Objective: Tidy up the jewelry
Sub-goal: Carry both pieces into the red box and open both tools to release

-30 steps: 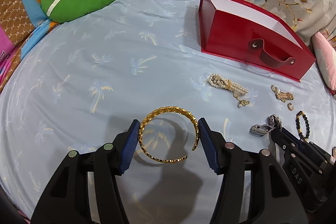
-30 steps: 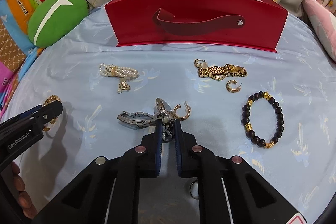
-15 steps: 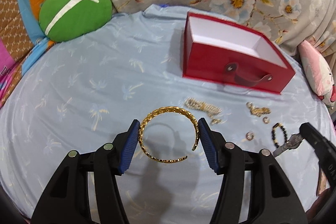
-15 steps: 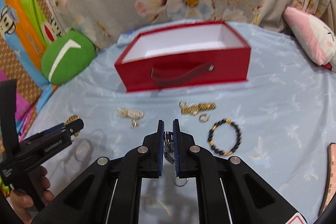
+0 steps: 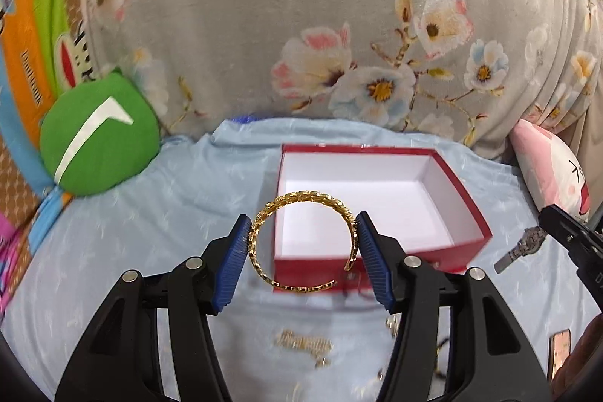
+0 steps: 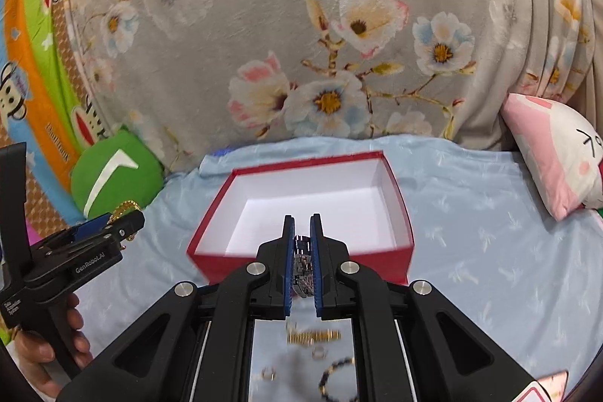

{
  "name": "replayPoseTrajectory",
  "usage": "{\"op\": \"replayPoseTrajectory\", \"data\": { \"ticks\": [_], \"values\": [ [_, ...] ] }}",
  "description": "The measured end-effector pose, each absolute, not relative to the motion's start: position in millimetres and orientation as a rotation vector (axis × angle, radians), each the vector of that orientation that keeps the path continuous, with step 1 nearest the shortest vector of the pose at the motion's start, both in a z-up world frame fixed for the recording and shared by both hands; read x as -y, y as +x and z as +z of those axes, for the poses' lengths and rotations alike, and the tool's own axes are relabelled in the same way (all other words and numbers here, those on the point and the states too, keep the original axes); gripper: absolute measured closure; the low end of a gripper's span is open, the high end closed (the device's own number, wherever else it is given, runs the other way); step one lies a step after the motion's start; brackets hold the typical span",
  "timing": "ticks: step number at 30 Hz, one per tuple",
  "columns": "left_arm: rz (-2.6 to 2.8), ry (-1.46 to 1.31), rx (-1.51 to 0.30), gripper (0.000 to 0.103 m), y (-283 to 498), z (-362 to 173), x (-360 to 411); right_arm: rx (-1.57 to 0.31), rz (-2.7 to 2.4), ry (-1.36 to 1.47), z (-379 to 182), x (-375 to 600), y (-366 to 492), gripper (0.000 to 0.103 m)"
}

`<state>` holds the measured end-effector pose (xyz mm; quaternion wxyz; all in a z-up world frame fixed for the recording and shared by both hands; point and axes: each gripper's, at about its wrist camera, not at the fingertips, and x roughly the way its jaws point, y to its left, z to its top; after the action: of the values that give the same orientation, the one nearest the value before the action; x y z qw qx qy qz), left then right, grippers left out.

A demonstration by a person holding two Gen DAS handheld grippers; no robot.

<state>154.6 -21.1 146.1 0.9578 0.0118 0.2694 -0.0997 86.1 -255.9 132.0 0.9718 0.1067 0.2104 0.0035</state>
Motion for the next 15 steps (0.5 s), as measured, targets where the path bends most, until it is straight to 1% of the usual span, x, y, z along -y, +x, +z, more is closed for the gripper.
{"op": "replayPoseTrajectory", "data": {
  "ticks": [4,11,15],
  "values": [
    [-0.191,0.045,-0.552,0.048,197,143,43,-0.448,0.021,0.243,126,265,137,0.096],
    [-0.199,0.035,-0.632,0.048,262,107,63,-0.514,0.006,0.279,92,273,199,0.096],
    [-0.182,0.046,-0.67,0.048,294,93,71,-0.533,-0.02,0.281,86,280,230,0.096]
  ]
}}
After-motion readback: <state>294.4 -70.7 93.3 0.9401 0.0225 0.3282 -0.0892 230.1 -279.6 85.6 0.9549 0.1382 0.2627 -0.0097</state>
